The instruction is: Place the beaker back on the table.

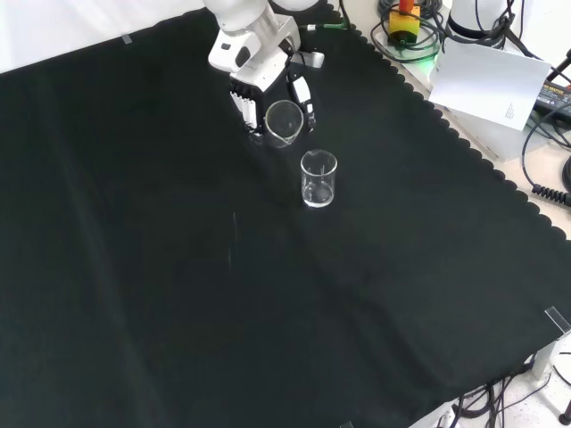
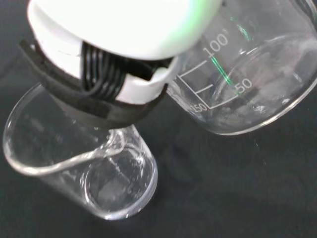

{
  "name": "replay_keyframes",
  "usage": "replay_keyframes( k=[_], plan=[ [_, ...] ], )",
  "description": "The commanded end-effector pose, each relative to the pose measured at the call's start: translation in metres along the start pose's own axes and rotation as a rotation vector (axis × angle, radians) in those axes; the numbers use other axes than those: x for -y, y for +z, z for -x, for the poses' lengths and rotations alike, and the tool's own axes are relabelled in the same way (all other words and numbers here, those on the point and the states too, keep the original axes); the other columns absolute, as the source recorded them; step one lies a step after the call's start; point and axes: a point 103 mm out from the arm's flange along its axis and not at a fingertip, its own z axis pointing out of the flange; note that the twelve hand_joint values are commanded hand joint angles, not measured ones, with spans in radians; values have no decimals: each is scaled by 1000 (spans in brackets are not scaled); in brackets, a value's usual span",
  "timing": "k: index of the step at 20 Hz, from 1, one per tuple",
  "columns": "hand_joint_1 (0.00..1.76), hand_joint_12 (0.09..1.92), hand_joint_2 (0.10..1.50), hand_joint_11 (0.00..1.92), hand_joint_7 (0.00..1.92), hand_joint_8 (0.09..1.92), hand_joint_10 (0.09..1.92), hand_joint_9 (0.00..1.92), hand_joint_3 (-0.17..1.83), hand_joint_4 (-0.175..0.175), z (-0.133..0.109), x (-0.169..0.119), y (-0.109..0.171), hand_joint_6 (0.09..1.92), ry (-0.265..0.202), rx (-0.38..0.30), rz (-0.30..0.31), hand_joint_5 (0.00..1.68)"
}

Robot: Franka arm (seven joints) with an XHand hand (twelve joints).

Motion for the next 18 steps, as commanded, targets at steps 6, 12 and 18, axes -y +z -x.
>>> replay_keyframes(
  k=[6, 12, 18],
  plan=[
    [1443, 536, 556, 1435, 1426, 524, 87, 1661, 716, -175, 42, -58, 7, 550, -10, -170, 196, 1272],
    [1442, 533, 558, 1428, 1418, 539, 87, 1658, 716, -175, 53, -87, 21, 570, -26, -206, 192, 1265],
    [1442, 531, 561, 1422, 1407, 560, 87, 1653, 716, -175, 60, -108, 38, 599, -41, -227, 187, 1255]
  ],
)
